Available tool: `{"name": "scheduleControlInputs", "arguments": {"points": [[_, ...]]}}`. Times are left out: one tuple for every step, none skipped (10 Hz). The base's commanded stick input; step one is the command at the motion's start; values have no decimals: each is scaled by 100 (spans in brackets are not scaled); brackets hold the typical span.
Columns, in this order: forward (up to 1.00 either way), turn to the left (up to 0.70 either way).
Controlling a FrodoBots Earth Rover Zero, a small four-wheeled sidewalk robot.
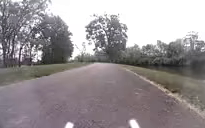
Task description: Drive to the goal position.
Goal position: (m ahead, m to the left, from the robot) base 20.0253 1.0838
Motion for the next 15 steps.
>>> {"name": "scheduleControlInputs", "arguments": {"points": [[70, 5], [70, 0], [70, 0], [70, 0], [70, 0], [70, 0], [70, 0], [70, 0], [70, 0], [70, 0], [70, 0], [70, 0], [70, 0], [70, 0], [70, 0]]}}
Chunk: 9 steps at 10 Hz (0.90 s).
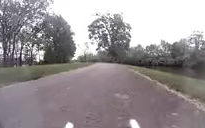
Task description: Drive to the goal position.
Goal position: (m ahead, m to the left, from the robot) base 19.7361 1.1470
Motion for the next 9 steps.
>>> {"name": "scheduleControlInputs", "arguments": {"points": [[70, 0], [70, 0], [70, 0], [70, 0], [70, 0], [70, 0], [70, 0], [70, 0], [70, 0]]}}
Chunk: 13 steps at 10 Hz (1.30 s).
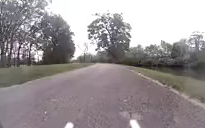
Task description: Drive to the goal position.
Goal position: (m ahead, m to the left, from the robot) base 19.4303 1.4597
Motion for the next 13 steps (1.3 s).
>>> {"name": "scheduleControlInputs", "arguments": {"points": [[70, 0], [70, 0], [70, 0], [70, 0], [70, 0], [70, 0], [70, 0], [70, 0], [70, 0], [70, 0], [70, 0], [70, 0], [70, 0]]}}
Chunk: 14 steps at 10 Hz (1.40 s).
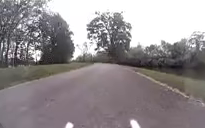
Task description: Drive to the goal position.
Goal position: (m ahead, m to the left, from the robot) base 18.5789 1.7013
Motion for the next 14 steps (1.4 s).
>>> {"name": "scheduleControlInputs", "arguments": {"points": [[70, 0], [70, 0], [70, 0], [70, 0], [70, 0], [70, 0], [70, 0], [70, 0], [70, 0], [70, 0], [70, 0], [70, 0], [70, 0], [70, 0]]}}
